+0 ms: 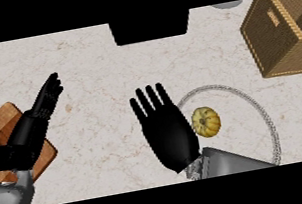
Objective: Pick the squash from the placemat and place it in the basket
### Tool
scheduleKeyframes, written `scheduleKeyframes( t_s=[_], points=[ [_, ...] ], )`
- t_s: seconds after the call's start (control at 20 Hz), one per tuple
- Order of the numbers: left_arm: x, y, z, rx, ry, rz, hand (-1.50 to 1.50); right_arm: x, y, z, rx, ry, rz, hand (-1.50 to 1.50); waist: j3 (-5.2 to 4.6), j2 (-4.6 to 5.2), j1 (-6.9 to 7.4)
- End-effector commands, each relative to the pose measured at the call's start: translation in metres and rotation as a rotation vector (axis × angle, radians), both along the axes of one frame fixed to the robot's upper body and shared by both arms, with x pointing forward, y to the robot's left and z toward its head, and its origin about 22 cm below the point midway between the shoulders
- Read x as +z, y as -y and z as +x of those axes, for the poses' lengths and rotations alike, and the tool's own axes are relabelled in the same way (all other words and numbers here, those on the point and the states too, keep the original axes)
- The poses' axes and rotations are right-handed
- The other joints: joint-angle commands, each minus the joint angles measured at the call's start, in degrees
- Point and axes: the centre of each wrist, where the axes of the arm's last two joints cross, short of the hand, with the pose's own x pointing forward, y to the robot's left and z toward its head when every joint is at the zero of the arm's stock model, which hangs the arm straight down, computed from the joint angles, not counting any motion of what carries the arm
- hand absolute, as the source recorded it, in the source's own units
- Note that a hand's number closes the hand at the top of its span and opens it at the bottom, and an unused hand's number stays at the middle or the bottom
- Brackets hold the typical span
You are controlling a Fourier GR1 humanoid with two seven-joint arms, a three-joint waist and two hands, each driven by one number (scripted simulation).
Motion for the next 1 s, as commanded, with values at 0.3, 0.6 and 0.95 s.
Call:
scheduleKeyframes(
  t_s=[0.3, 0.6, 0.95],
  points=[
    [-0.007, -0.007, 0.0, 0.005, 0.01, -0.005, 0.0, 0.062, -0.04, -0.009, -0.205, -0.247, -0.326, -1.5, 0.1, 0.6, 0.08],
    [-0.005, 0.005, 0.014, 0.018, 0.009, -0.008, 0.0, 0.087, -0.028, -0.023, -0.214, -0.259, -0.326, -1.5, 0.17, 0.65, -0.9],
    [-0.005, -0.011, 0.008, 0.021, 0.004, -0.011, 0.0, 0.098, -0.016, -0.031, -0.245, -0.233, -0.299, -1.5, 0.21, 0.69, -0.38]
  ],
)
